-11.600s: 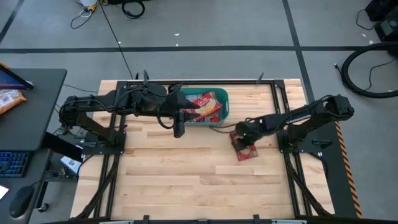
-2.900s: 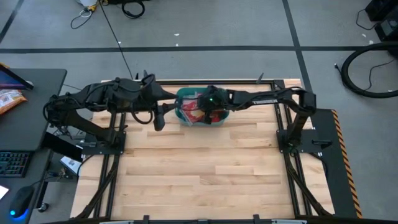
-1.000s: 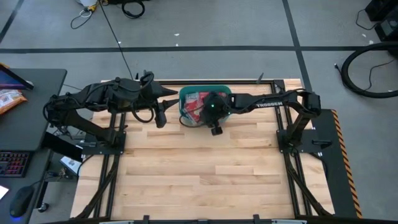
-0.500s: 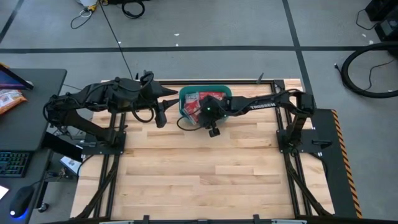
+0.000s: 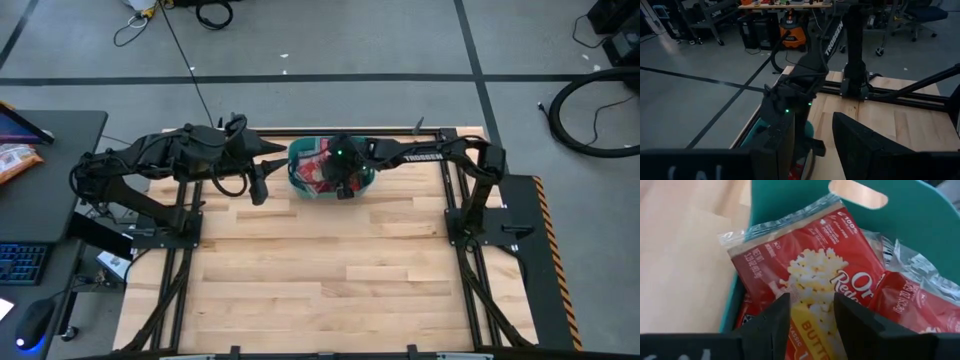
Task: Sort popcorn bags into baskets
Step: Put the red popcorn bag into the blue bin
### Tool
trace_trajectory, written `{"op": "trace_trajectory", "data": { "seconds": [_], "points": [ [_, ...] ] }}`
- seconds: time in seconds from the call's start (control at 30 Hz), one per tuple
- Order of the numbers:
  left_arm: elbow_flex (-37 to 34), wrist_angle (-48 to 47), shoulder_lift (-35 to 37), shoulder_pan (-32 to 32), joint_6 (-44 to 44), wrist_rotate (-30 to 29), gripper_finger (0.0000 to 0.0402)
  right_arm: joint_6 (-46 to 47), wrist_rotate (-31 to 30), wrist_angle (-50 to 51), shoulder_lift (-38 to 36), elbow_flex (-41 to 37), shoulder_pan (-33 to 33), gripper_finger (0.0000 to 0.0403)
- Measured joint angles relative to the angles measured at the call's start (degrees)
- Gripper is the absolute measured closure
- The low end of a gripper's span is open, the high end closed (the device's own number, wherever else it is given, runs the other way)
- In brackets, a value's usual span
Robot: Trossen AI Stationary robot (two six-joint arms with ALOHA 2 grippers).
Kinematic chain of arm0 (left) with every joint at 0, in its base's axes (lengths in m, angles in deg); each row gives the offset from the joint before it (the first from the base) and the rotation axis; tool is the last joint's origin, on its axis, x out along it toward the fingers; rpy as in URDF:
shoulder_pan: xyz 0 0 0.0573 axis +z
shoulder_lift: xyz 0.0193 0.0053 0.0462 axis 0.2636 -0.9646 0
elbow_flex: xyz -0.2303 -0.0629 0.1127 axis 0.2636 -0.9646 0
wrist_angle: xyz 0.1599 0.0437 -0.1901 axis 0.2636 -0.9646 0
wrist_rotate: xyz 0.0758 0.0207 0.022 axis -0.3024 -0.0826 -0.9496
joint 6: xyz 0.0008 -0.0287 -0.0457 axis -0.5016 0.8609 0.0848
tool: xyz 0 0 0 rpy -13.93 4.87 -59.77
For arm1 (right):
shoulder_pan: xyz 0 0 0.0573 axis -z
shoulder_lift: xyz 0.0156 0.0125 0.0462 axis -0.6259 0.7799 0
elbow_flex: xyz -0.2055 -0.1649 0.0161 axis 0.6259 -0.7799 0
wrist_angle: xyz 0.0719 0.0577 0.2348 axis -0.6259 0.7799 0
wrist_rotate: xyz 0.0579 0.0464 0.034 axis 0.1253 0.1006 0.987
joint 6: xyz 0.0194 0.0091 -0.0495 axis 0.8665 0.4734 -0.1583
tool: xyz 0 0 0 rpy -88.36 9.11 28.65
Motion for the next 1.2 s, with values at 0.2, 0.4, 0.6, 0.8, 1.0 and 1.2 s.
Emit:
{"op": "trace_trajectory", "data": {
  "seconds": [0.2,0.4,0.6,0.8,1.0,1.2],
  "points": [
    [0.00,0.16,0.00,0.00,0.61,0.00,0.0262,-0.11,-4.06,-1.52,0.00,0.00,2.62,0.0246],
    [0.00,0.17,0.00,0.00,0.63,0.00,0.0262,1.01,-11.96,-5.23,0.00,0.00,2.81,0.0246],
    [0.00,0.12,0.00,0.00,2.03,0.00,0.0262,3.05,-11.56,-7.42,-0.21,0.02,1.26,0.0246],
    [0.00,0.07,0.00,-0.02,2.07,0.00,0.0262,3.68,-3.90,-5.49,-0.42,0.04,-0.65,0.0247],
    [0.00,0.06,0.00,0.00,2.00,0.00,0.0262,3.90,-3.92,-2.30,-0.13,0.04,-2.38,0.0253],
    [0.00,0.10,0.00,0.00,-0.37,-0.94,0.0262,4.05,-2.63,1.63,-0.13,0.04,-2.55,0.0255]
  ]
}}
